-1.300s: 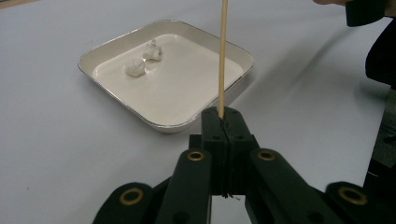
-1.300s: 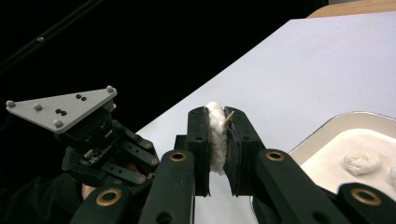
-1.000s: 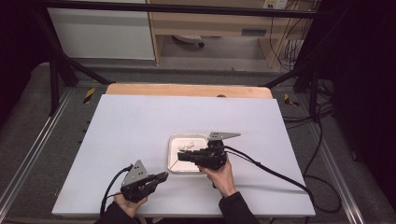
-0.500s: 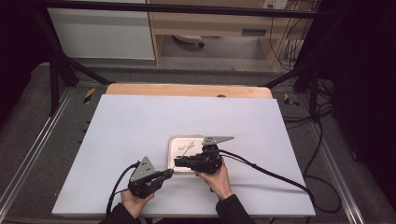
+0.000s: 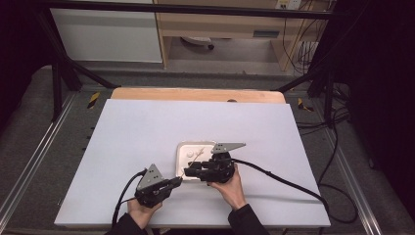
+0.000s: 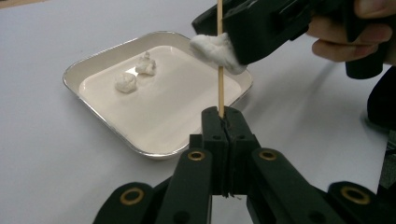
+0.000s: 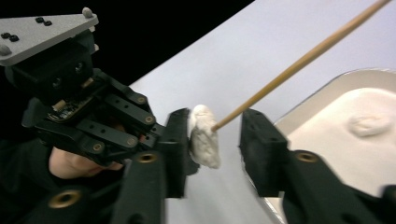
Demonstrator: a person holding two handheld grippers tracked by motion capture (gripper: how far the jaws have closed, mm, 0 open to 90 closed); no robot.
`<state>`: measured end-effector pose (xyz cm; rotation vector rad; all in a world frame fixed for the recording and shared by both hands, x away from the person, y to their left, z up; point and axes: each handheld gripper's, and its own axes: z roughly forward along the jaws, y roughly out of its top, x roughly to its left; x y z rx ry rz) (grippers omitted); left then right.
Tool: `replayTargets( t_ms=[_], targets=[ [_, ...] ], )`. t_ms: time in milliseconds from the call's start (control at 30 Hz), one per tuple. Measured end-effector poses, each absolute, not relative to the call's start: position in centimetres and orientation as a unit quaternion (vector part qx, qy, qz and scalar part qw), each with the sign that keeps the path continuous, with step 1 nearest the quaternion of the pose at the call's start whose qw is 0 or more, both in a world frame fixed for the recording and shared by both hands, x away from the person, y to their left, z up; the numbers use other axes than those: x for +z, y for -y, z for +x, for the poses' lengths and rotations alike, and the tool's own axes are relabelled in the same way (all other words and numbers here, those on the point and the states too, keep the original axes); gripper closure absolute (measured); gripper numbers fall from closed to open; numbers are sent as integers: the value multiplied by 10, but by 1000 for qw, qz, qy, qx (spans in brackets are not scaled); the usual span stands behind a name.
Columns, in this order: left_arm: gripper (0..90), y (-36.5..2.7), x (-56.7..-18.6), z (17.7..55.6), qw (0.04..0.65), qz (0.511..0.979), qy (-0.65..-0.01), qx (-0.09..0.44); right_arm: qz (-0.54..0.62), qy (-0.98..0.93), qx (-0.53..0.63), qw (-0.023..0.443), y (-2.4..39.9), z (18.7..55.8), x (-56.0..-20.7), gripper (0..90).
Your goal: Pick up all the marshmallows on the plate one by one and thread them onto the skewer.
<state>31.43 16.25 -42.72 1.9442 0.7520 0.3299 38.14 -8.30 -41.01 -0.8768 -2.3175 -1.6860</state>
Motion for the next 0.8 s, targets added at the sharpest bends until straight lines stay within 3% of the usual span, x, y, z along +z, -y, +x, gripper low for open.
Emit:
replayTargets(
  t_ms=[33,67,233,467,800],
  targets=[
    [886,-164,-427,315,493,801,-312,137,-288,775,-559,61,86,381,-406,514],
    [886,-166,-427,315,493,800,-315,137,-288,775,-559,61,86,381,-406,514],
    [886,-174,-427,316,494,797,-321,136,-282,794,-538,9,95,382,-400,315],
    [885,-186,-427,317,501,792,-321,134,-290,814,-502,-30,105,385,-405,164],
    [884,-198,-429,319,495,790,-340,125,-295,836,-460,-47,111,389,-416,54]
  ],
)
